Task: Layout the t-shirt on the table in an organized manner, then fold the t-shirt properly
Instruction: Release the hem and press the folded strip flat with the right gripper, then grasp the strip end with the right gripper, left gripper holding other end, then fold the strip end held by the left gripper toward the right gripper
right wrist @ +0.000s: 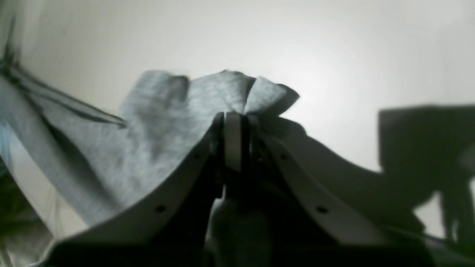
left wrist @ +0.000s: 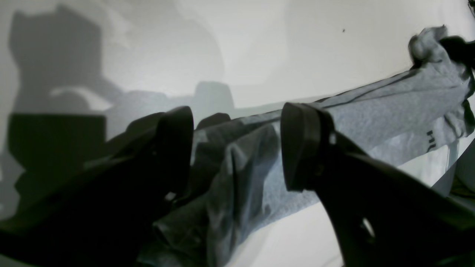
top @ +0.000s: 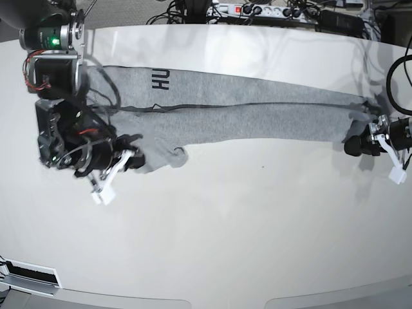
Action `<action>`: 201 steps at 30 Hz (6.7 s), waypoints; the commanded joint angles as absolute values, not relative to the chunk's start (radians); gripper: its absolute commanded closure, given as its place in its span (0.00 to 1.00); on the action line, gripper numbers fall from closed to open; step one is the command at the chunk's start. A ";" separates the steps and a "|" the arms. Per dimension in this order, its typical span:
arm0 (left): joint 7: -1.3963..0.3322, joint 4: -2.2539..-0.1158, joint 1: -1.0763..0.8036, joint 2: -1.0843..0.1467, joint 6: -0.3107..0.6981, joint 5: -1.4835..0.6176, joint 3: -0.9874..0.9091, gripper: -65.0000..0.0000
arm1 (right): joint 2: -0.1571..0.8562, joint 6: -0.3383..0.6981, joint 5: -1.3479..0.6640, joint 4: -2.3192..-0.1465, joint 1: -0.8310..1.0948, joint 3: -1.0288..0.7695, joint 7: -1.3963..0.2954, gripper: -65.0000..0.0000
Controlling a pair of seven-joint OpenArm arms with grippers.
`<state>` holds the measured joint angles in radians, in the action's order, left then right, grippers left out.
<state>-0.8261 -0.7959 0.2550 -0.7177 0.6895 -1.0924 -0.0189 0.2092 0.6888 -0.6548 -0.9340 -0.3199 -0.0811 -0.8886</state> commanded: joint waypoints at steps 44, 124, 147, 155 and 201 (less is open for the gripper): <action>-0.808 -0.807 0.275 -0.745 0.698 -1.113 -0.027 0.42 | 0.365 0.513 -0.522 -1.866 0.271 -0.086 -0.885 0.65; -0.996 -0.810 0.131 -0.769 0.698 -1.296 -0.257 1.00 | 0.263 0.655 -0.524 -1.433 0.102 -0.086 -0.850 1.00; -1.250 -1.162 0.131 -0.543 0.698 -1.484 -0.256 1.00 | 0.263 0.644 -0.524 -1.432 0.102 -0.086 -0.849 1.00; -1.205 -1.163 0.151 -0.374 0.698 -1.484 -0.256 1.00 | 0.263 0.644 -0.524 -1.432 0.102 -0.086 -0.849 1.00; -1.324 -1.171 0.188 -0.585 0.698 -1.449 -0.492 1.00 | 0.274 0.608 -0.699 -1.406 0.055 -0.398 -0.934 0.25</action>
<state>-1.3365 -1.1561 0.1703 -0.5663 0.6930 -1.4178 -0.4854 0.2569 0.6060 -0.6811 -1.3857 0.0769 -0.3946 -0.9550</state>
